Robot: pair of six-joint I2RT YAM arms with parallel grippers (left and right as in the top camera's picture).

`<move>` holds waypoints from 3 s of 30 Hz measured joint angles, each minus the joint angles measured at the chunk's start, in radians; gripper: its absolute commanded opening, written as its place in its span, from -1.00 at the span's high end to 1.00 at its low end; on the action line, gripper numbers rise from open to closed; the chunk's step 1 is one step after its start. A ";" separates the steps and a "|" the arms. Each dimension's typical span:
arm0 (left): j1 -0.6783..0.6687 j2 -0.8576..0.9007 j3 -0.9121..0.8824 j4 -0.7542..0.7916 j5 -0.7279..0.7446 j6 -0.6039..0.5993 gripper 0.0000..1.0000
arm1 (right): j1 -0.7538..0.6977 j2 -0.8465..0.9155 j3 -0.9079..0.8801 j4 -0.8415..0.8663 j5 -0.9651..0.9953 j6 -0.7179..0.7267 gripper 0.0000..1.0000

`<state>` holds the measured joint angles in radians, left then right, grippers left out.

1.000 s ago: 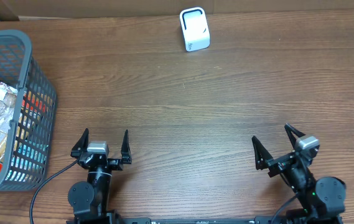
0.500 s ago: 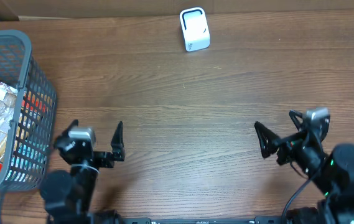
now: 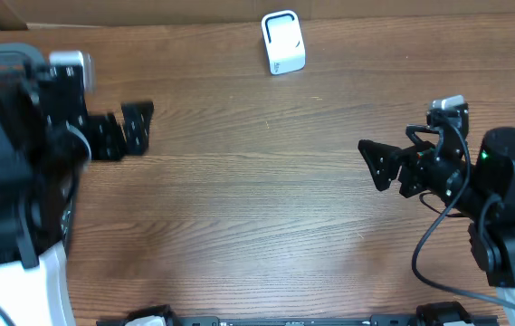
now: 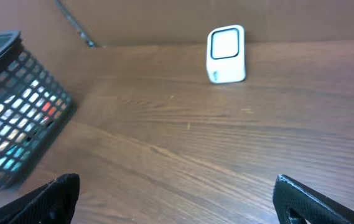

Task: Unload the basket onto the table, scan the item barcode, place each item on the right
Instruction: 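Reach the left gripper into the basket and grasp the spaghetti pack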

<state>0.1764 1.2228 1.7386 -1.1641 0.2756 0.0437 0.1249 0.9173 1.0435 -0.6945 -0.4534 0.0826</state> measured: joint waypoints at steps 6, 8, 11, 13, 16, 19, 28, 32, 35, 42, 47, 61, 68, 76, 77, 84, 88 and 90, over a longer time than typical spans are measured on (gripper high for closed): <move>0.111 0.152 0.116 -0.019 -0.104 -0.089 -1.00 | 0.000 0.039 0.000 -0.002 -0.082 0.003 -1.00; 0.238 0.173 0.134 -0.018 -0.106 -0.176 -1.00 | 0.000 0.047 0.000 -0.006 -0.098 0.003 -1.00; 0.451 0.187 0.138 -0.025 -0.100 -0.289 -0.96 | 0.000 0.055 0.000 -0.015 -0.112 0.003 -1.00; 0.580 0.200 0.138 -0.029 -0.093 -0.338 -1.00 | 0.000 0.059 0.000 -0.022 -0.116 0.003 -1.00; 0.708 0.233 0.138 -0.043 -0.090 -0.367 -0.99 | 0.000 0.062 0.000 -0.039 -0.110 0.002 -1.00; 0.749 0.288 0.138 -0.056 -0.106 -0.355 -1.00 | 0.000 0.062 0.000 -0.057 -0.089 0.002 -1.00; 0.726 0.537 0.137 -0.065 -0.179 -0.106 -1.00 | 0.000 0.063 0.000 -0.138 -0.035 -0.054 -1.00; 0.726 0.605 0.136 -0.023 -0.171 0.011 -1.00 | 0.000 0.064 0.000 -0.181 -0.013 -0.070 -1.00; 0.719 0.628 0.136 -0.016 -0.183 0.069 -1.00 | 0.000 0.064 0.000 -0.204 -0.004 -0.077 -1.00; 0.700 0.665 0.123 -0.013 -0.194 0.260 -0.99 | 0.000 0.064 0.000 -0.226 0.009 -0.082 -1.00; 0.700 0.751 0.105 -0.015 -0.190 0.346 -1.00 | 0.000 0.067 0.000 -0.214 0.012 -0.082 -1.00; 0.700 0.903 0.096 -0.006 -0.195 0.435 -1.00 | 0.000 0.157 0.000 -0.212 0.013 -0.082 -1.00; 0.700 0.918 0.096 -0.008 -0.199 0.435 -1.00 | 0.000 0.157 0.000 -0.211 0.013 -0.083 -1.00; 0.700 0.917 0.055 0.013 -0.203 0.435 -1.00 | 0.000 0.157 0.000 -0.211 0.012 -0.083 -1.00; 0.699 0.916 0.045 0.018 -0.206 0.435 -1.00 | 0.000 0.157 0.000 -0.210 0.013 -0.082 -1.00; 0.689 0.906 0.020 0.040 -0.239 0.439 0.20 | 0.000 0.157 0.000 -0.204 0.012 -0.083 -1.00; 0.684 0.897 0.019 0.054 -0.214 0.457 0.92 | 0.000 0.157 0.000 -0.204 0.012 -0.082 -1.00; 0.676 0.891 0.019 0.053 -0.209 0.466 0.92 | 0.000 0.157 0.000 -0.203 0.012 -0.082 -1.00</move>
<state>0.8520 2.1136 1.7576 -1.1110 0.0662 0.5095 0.1249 1.0744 1.0439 -0.8974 -0.4412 0.0002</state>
